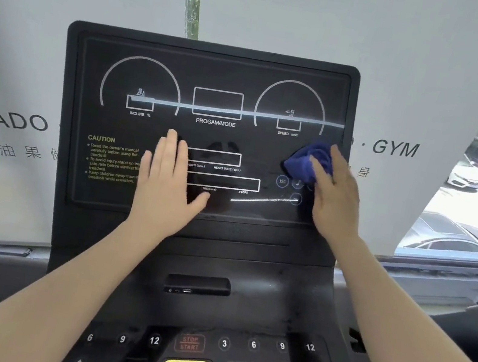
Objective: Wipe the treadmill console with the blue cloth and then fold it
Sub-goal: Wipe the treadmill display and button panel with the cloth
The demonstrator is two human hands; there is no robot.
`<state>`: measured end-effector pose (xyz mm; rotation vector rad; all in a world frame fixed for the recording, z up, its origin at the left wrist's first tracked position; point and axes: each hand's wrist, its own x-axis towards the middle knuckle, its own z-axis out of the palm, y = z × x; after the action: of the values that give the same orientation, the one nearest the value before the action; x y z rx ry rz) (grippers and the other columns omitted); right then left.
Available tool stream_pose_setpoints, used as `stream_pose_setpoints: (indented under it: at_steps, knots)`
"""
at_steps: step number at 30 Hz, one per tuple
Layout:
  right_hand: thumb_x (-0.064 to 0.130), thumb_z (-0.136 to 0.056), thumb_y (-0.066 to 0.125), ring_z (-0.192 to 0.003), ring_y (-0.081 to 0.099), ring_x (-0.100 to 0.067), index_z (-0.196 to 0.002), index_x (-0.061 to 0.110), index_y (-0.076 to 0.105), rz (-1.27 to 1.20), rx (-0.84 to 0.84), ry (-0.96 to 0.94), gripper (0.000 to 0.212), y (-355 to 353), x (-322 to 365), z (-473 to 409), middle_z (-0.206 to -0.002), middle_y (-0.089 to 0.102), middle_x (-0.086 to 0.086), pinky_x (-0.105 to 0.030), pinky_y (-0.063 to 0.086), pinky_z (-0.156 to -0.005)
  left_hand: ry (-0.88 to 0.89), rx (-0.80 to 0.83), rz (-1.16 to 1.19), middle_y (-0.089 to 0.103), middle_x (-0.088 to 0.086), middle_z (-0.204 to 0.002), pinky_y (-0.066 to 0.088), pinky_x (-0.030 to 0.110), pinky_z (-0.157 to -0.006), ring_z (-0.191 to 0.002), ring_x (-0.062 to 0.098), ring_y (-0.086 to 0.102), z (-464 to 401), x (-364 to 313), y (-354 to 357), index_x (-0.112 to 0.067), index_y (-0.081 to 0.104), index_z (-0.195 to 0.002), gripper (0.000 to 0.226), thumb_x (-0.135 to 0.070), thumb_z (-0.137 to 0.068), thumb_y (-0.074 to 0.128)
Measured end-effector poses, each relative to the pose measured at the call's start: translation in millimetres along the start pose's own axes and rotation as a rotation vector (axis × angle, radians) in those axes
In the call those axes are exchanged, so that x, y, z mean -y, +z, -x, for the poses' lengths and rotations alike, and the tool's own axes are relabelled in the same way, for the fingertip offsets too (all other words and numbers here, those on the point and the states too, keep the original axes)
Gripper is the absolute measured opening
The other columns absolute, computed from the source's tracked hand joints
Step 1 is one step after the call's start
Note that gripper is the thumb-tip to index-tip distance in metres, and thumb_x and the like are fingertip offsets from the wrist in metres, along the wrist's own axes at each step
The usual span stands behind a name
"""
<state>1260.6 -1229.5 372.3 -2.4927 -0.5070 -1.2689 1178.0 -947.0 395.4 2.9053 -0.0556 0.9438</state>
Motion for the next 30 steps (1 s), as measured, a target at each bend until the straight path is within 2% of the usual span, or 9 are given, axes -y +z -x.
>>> stream_pose_setpoints:
  at_steps: [5,8,12,14,17,20,25,28,30]
  knots:
    - [-0.011,-0.076,0.060,-0.124,0.042,-0.045,-0.134,0.019,0.041,0.013,0.087,-0.107,0.068,2,-7,70,-0.146,0.036,-0.021,-0.052,0.042,-0.096,0.121,0.081,0.056,0.010,0.017,-0.155,0.005,0.038,-0.115,-0.143,0.031,0.011,18,-36,11,0.000,0.018,-0.145,0.101,-0.058,-0.074,0.062]
    - [-0.010,-0.077,0.062,-0.125,0.043,-0.043,-0.134,0.017,0.049,-0.020,0.126,-0.066,0.064,-3,-11,44,-0.147,0.036,-0.018,-0.051,0.044,-0.096,0.084,0.181,0.046,-0.001,0.015,-0.156,0.003,0.035,-0.116,-0.144,0.028,0.003,23,-51,22,-0.005,0.008,-0.148,0.106,-0.068,-0.075,0.054]
    - [-0.009,-0.084,0.056,-0.131,0.038,-0.039,-0.135,0.017,0.051,-0.072,0.072,0.058,0.058,-9,-3,-15,-0.151,0.031,-0.014,-0.049,0.039,-0.102,0.048,0.176,-0.062,-0.006,0.014,-0.156,0.003,0.035,-0.116,-0.144,0.027,0.000,23,-56,26,-0.008,0.004,-0.148,0.106,-0.071,-0.075,0.049]
    - [-0.009,-0.083,0.057,-0.132,0.036,-0.040,-0.135,0.016,0.051,-0.076,0.052,0.082,0.058,-6,4,-14,-0.150,0.032,-0.014,-0.048,0.037,-0.103,0.051,0.170,-0.085,-0.006,0.014,-0.156,0.003,0.035,-0.116,-0.144,0.027,0.002,22,-54,26,-0.009,0.003,-0.148,0.105,-0.069,-0.076,0.050]
    - [-0.005,-0.082,0.057,-0.127,0.040,-0.040,-0.130,0.014,0.055,-0.068,0.075,-0.050,0.051,5,13,47,-0.145,0.038,-0.017,-0.047,0.040,-0.098,0.064,0.170,-0.067,-0.002,0.014,-0.156,0.004,0.036,-0.116,-0.144,0.027,0.004,24,-51,26,-0.009,0.006,-0.148,0.107,-0.065,-0.074,0.058]
    - [0.001,-0.083,0.050,-0.126,0.038,-0.035,-0.128,0.017,0.055,-0.111,0.149,-0.182,0.048,7,14,108,-0.145,0.039,-0.015,-0.040,0.034,-0.095,0.061,0.159,-0.054,0.001,0.014,-0.156,0.008,0.037,-0.116,-0.144,0.028,0.007,25,-50,28,-0.008,0.010,-0.148,0.108,-0.064,-0.072,0.062]
    - [-0.009,-0.074,0.061,-0.126,0.039,-0.033,-0.121,0.012,0.063,-0.102,0.149,-0.155,0.052,5,22,85,-0.142,0.045,-0.015,-0.044,0.042,-0.094,0.069,0.135,-0.072,0.004,0.015,-0.156,0.011,0.038,-0.115,-0.143,0.029,0.011,26,-51,33,-0.007,0.014,-0.148,0.110,-0.067,-0.068,0.062]
    - [0.000,-0.080,0.049,-0.125,0.045,-0.039,-0.121,0.012,0.063,-0.147,0.148,-0.204,0.046,13,51,64,-0.141,0.045,-0.017,-0.042,0.039,-0.094,0.086,0.119,-0.080,0.014,0.018,-0.154,0.019,0.043,-0.112,-0.140,0.034,0.021,25,-46,36,-0.004,0.024,-0.145,0.114,-0.065,-0.060,0.071]
    - [0.009,-0.080,0.041,-0.124,0.046,-0.038,-0.119,0.013,0.065,-0.172,0.214,-0.293,0.045,18,75,56,-0.141,0.046,-0.017,-0.040,0.035,-0.094,0.110,0.118,-0.080,0.021,0.021,-0.152,0.024,0.045,-0.110,-0.137,0.036,0.028,24,-41,38,-0.002,0.029,-0.143,0.116,-0.063,-0.056,0.074]
